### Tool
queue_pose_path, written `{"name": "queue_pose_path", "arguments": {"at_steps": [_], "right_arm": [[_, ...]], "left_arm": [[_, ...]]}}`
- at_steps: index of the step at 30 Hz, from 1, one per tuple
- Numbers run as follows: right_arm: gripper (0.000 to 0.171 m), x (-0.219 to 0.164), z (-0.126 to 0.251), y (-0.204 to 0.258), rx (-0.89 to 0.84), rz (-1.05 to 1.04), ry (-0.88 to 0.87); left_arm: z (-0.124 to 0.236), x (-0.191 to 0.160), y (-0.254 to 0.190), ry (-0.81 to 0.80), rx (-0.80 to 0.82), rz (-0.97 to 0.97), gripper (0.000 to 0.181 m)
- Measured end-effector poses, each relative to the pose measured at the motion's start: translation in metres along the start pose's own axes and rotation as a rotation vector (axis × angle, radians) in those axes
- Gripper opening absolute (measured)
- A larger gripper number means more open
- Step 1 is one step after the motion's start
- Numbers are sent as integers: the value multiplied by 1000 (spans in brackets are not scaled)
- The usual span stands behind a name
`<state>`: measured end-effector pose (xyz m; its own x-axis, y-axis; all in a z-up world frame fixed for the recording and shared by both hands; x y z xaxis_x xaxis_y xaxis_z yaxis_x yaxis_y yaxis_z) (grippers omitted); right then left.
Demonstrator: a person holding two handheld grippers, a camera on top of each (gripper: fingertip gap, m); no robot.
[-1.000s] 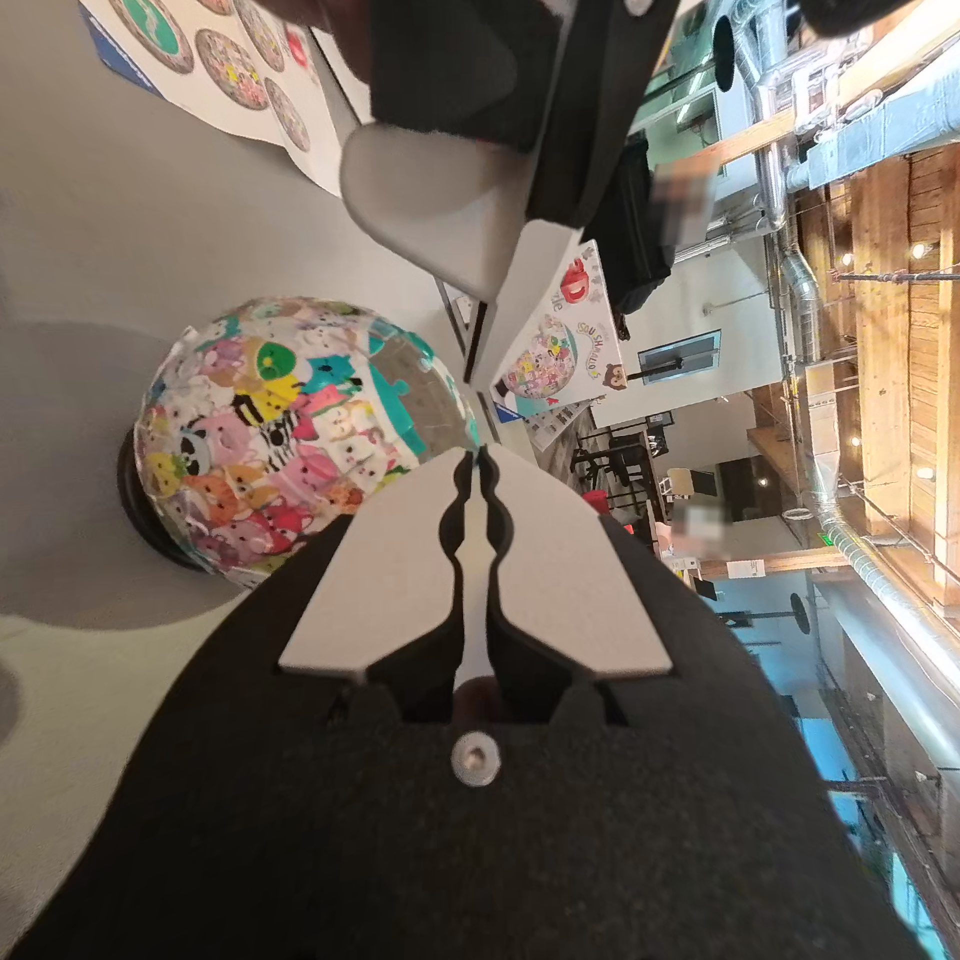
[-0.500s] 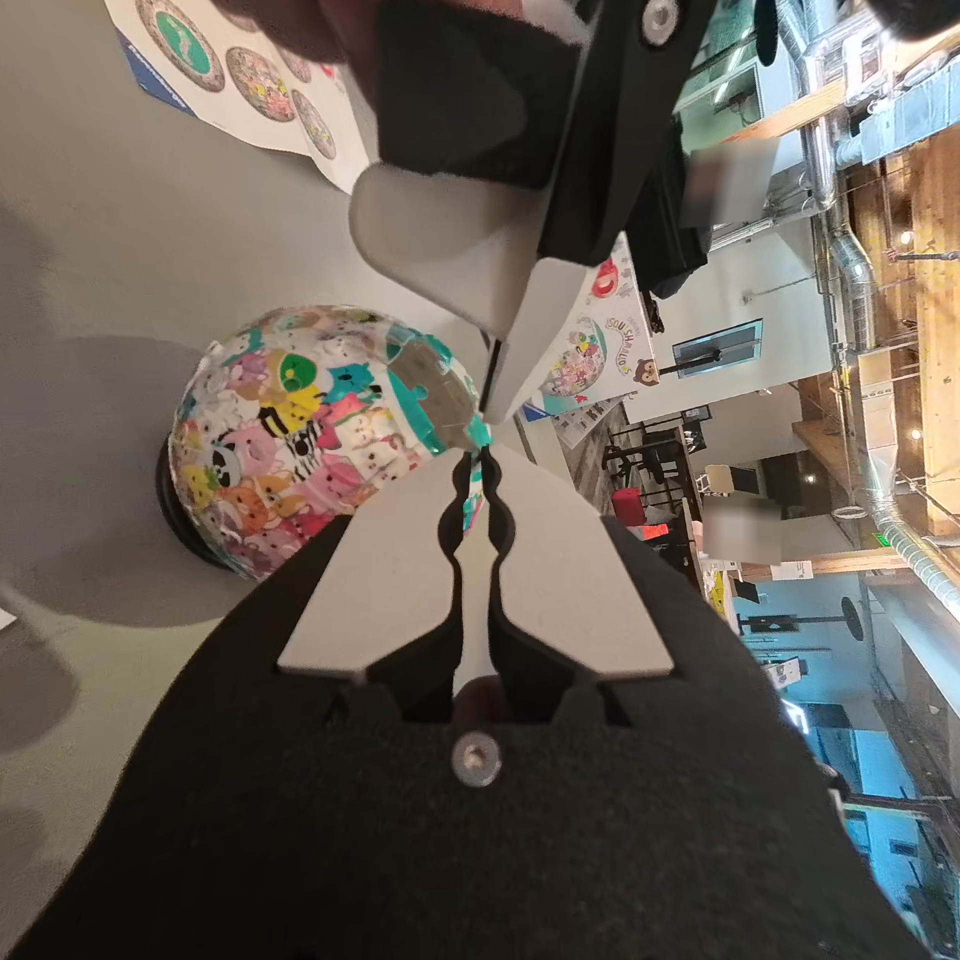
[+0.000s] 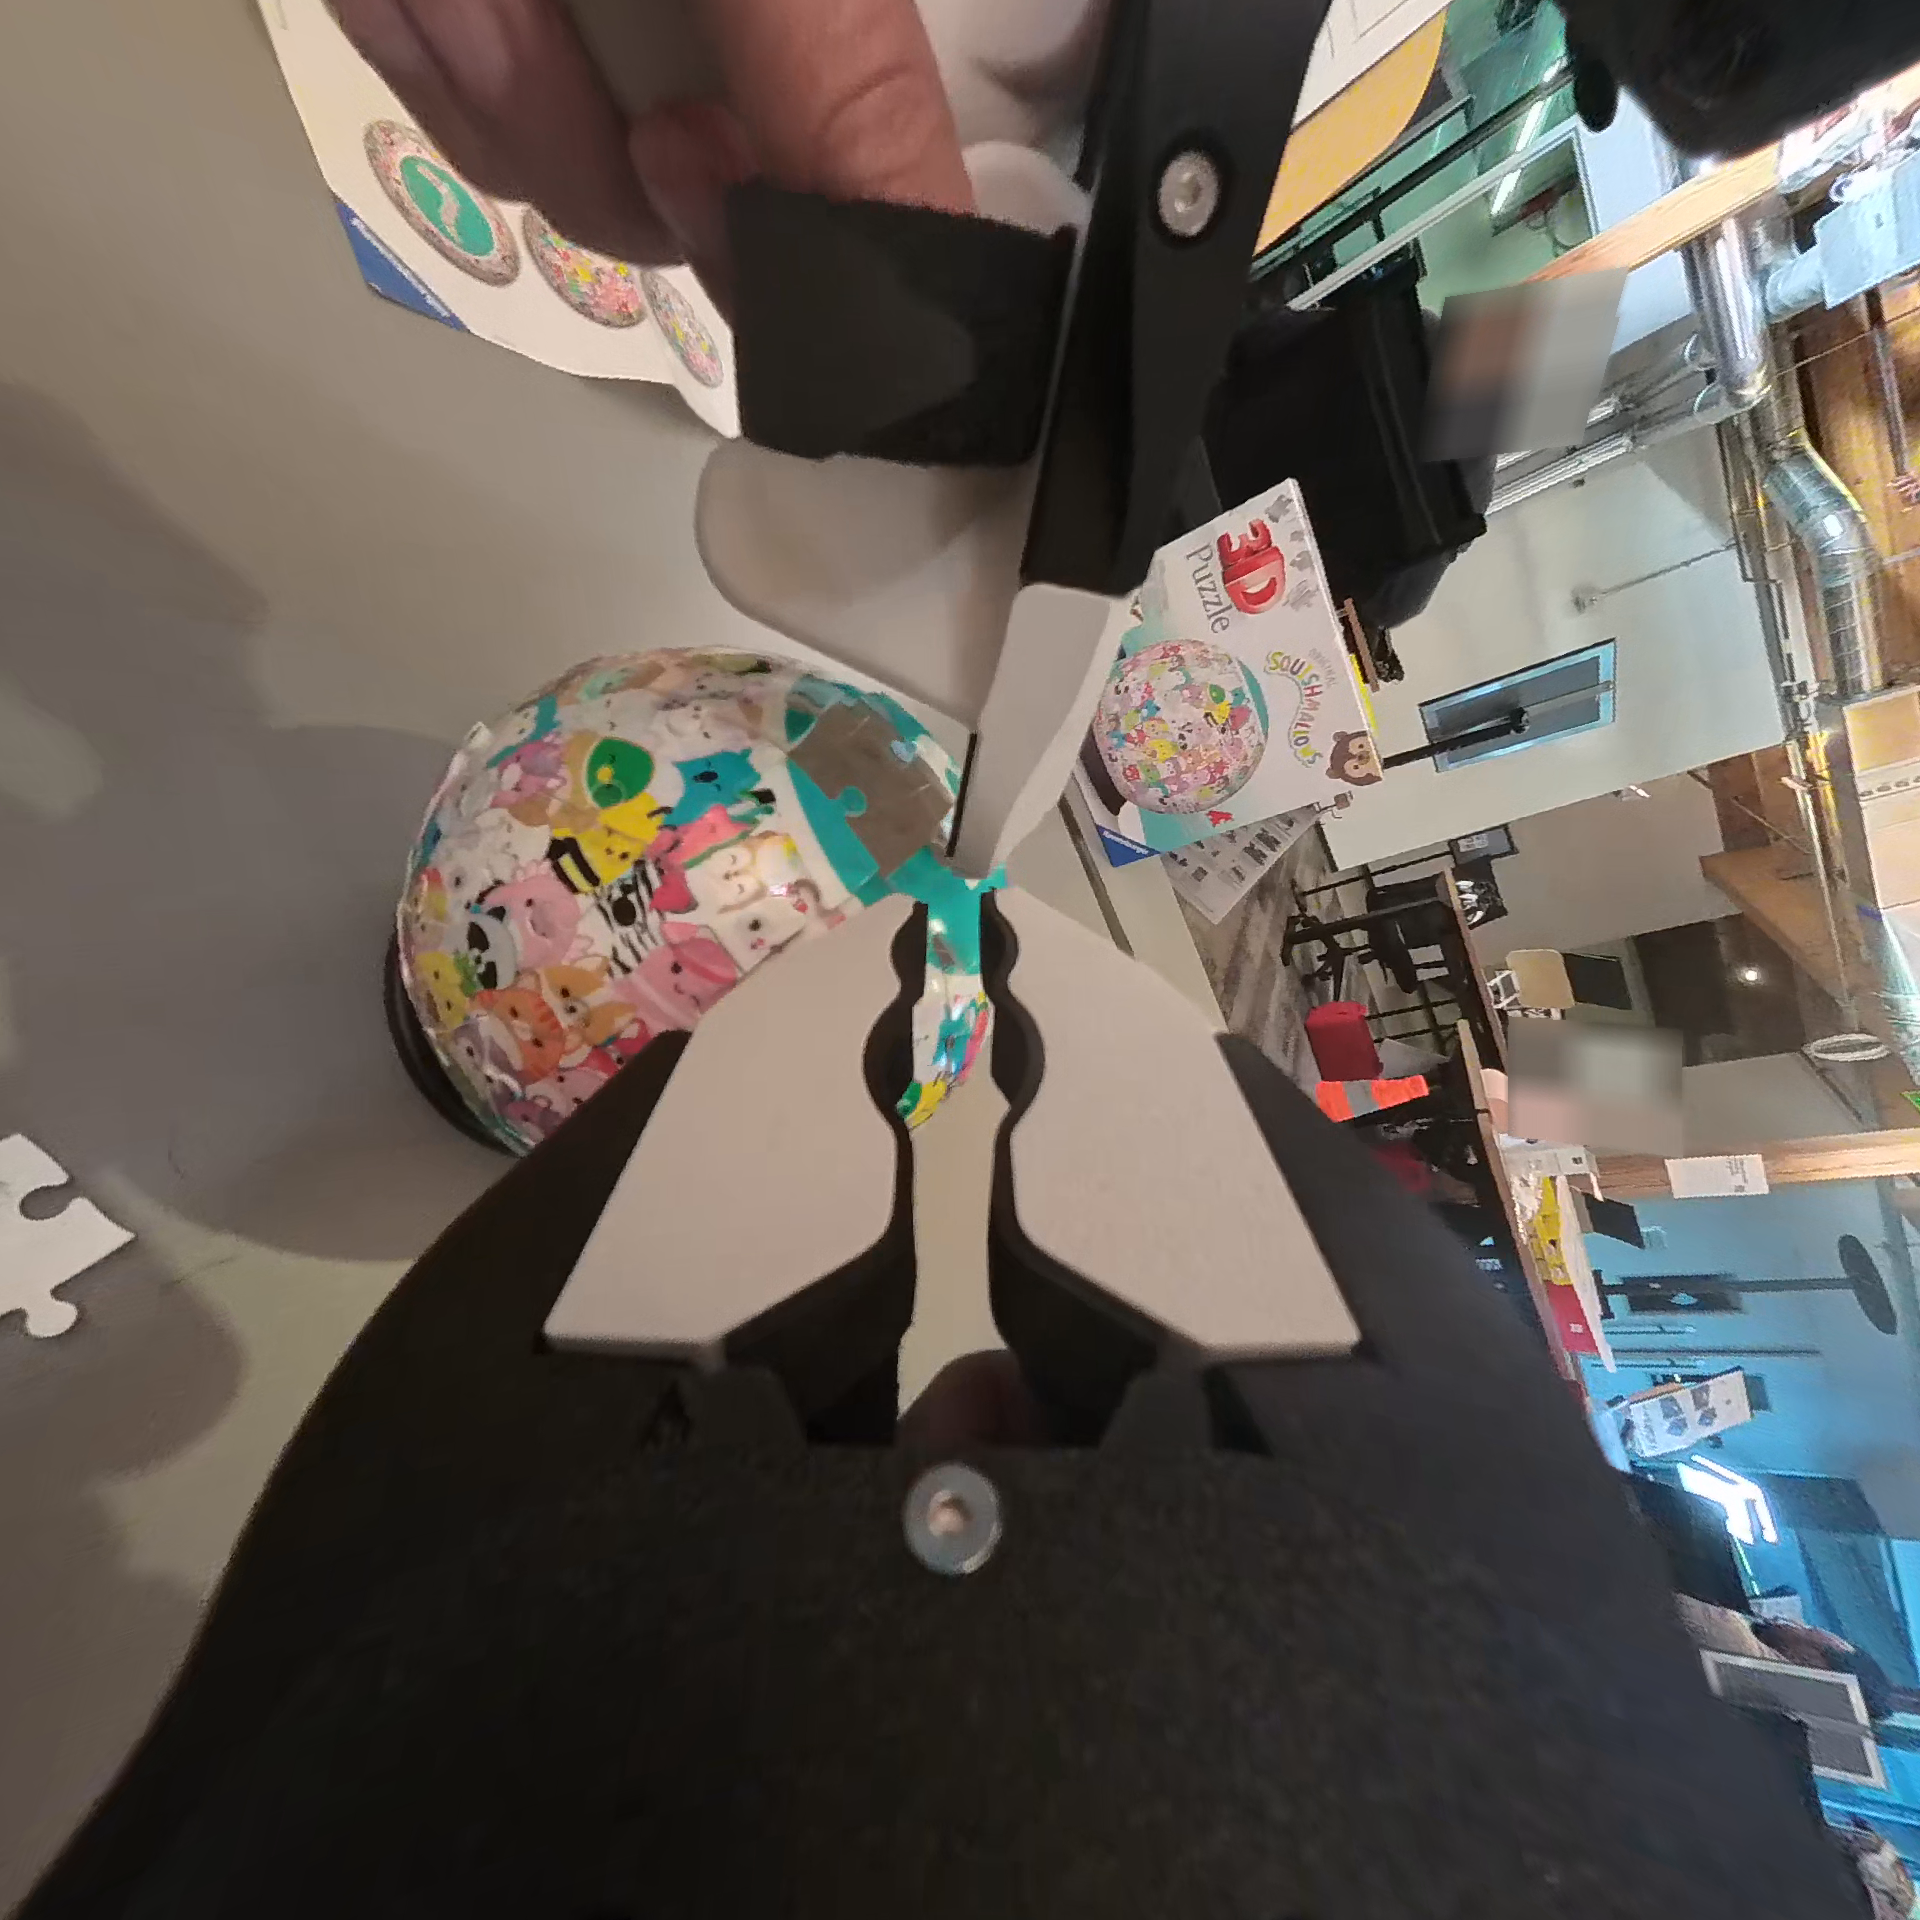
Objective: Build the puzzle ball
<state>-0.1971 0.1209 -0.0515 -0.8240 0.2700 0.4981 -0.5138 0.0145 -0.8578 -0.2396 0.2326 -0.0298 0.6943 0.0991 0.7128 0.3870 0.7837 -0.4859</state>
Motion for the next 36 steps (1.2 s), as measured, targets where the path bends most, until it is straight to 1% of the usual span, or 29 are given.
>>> {"name": "queue_pose_path", "arguments": {"at_steps": [3,5,6,8,10,12,13,14,15,16,17,19,21,24,26,29,32,36], "right_arm": [[10,0,1,-1,4,-1,-7],[10,-1,4,-3,25,-56,-21],[10,-2,7,-6,57,-123,-31],[12,-6,14,-17,166,-346,-43],[14,-17,21,-32,343,-618,-52],[18,-32,29,-38,671,-843,-49],[33,-41,33,-37,858,-904,-21],[40,-50,33,-37,987,-906,38],[37,-58,30,-38,1049,-884,85],[39,-63,26,-39,1066,-892,107],[45,-63,23,-42,1061,-895,71],[53,-57,17,-51,970,-870,-89],[63,-49,9,-54,904,-788,-182],[74,-40,-6,-49,858,-654,-206],[74,-40,-15,-43,841,-603,-188],[72,-39,-18,-36,913,-643,-196],[72,-40,-18,-34,919,-655,-197],[74,-38,-17,-31,956,-678,-205]], "left_arm": [[-1,1,0,1,4,-3,6],[-1,1,0,0,5,-2,6],[-1,1,0,1,3,0,6],[0,0,0,2,3,1,6],[1,0,-1,-5,6,0,6],[2,0,-2,-12,4,-4,6],[3,-1,-3,-17,7,-6,6],[4,-1,-3,-24,14,-9,6],[6,-3,-4,-38,22,-14,6],[8,-4,-6,-55,26,-15,6],[10,-6,-8,-74,23,-13,8],[12,-11,-13,-114,11,-8,12],[15,-16,-20,-152,7,-13,17],[19,-21,-29,-212,28,-36,22],[19,-25,-34,-214,31,-40,24],[16,-30,-35,-199,78,-41,26],[6,-34,-41,-195,37,-38,26],[-10,-34,-43,-165,41,-60,26]]}}
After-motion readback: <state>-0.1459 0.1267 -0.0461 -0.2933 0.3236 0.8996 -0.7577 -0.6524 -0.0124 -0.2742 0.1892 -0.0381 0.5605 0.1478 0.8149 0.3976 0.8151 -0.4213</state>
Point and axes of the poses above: each gripper's, where its closed fingertips meet, z back along the fingers, x out of its top, y = z × x across the jaws, the point moved 8 cm from there along z, back along the fingers, and after that the axes turned 12 degrees about -x, right-handed, at the moved point
